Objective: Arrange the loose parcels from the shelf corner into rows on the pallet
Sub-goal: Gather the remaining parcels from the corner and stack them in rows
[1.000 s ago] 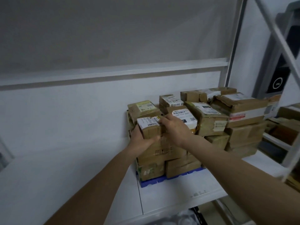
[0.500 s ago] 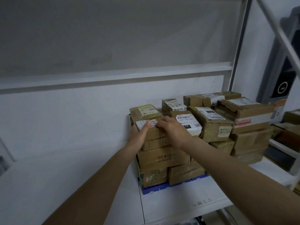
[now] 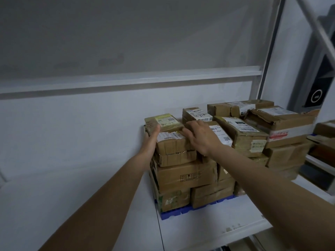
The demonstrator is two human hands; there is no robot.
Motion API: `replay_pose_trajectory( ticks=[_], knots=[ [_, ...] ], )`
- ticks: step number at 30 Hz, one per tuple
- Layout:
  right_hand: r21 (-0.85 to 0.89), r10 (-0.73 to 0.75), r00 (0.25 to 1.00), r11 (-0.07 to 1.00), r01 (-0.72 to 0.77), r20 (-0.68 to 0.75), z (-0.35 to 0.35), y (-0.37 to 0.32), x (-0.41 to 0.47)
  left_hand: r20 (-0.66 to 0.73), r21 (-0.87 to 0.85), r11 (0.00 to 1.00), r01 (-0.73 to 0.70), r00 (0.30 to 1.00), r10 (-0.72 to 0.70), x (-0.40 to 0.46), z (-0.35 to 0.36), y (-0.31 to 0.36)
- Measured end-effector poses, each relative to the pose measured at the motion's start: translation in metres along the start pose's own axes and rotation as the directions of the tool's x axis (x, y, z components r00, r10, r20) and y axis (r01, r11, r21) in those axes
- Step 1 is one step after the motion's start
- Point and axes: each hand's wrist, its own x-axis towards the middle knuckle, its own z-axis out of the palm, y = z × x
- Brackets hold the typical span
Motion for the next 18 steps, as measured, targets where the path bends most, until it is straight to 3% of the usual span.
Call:
replay_pose_trajectory(
  ticks=[3,9,15,18],
  knots=[
    [0.011,0.031,0.997,0.999,-0.031,0.068,0.007,-0.002,0.004,0.05,-0.021,1.0,0.015,0.999,-0.014,0.01,-0.002,-0.005],
    [0.005,-0.07,0.991,0.998,0.07,0.111,0.016,-0.01,0.007,0.08,-0.035,0.999,-0.007,0.997,0.01,0.012,0.002,-0.009],
    [0.074,-0.119,0.989,0.991,0.113,0.084,0.011,-0.007,0.021,0.054,-0.325,0.943,0.073,0.997,-0.058,0.017,0.0,-0.012],
    [0.07,-0.134,0.982,0.99,0.126,0.13,0.011,-0.004,0.025,0.073,-0.355,0.928,0.114,0.993,-0.095,0.018,0.007,-0.016]
  ],
)
